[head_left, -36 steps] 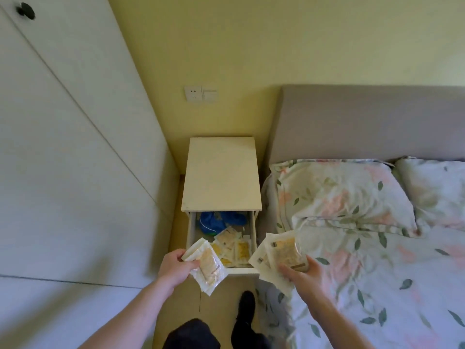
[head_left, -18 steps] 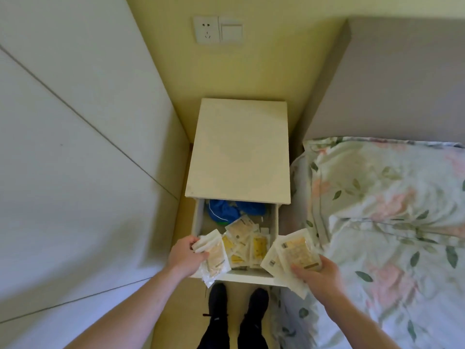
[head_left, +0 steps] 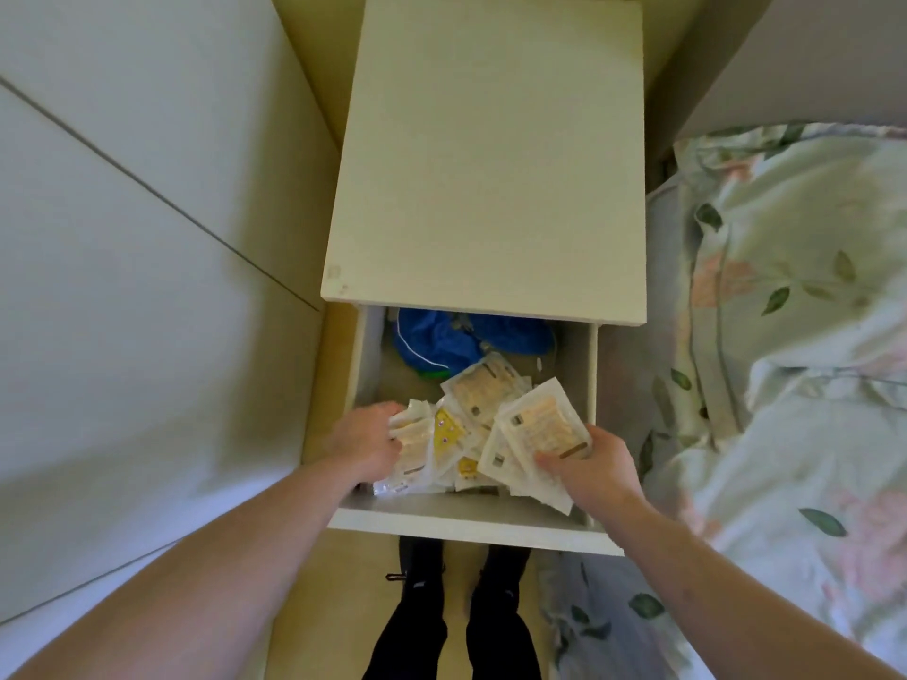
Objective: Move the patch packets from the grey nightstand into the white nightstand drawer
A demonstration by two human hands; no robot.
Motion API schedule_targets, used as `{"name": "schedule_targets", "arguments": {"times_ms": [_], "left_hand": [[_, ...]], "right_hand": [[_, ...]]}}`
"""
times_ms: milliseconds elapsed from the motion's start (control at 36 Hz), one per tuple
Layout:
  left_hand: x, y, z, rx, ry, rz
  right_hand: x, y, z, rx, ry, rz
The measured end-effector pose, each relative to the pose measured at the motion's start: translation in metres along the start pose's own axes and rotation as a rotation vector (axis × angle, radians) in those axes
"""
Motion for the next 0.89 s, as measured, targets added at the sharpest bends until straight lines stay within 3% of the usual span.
{"name": "schedule_targets", "arguments": {"times_ms": [194,333,556,750,889], "left_hand": [[0.007,0.014,0.016,0.202,0.380,0.015],[0.009,0.021,0.022,0.183,0.655,0.008],[-0.002,0.024,0.031,0.116,0.589,-0.012],[-0.004,0.021,0.032,0.147,0.564,-0.005],[-0.001,0.016,0.033,0.175,0.553,-0.017]], "right_hand": [[0.026,0.040,0.009,0.074,-0.066,-0.031],[0.039,0.057,0.012,0.085,-0.176,-0.036],[0.046,0.060,0.012,0.151,-0.438,0.020],[0.051,0.042,0.023,0.168,-0.553,-0.034],[0.056,0.033,0.025,0.176,-0.465,-0.018]]}}
Point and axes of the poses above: each hand's wrist, its own y-axis towards the middle knuckle, its own x-axis out of the palm, z = x × y, the point moved 6 cm from there along y, towards the middle knuckle, and after that the axes turned 3 degrees about -z, right-handed, at the moved point
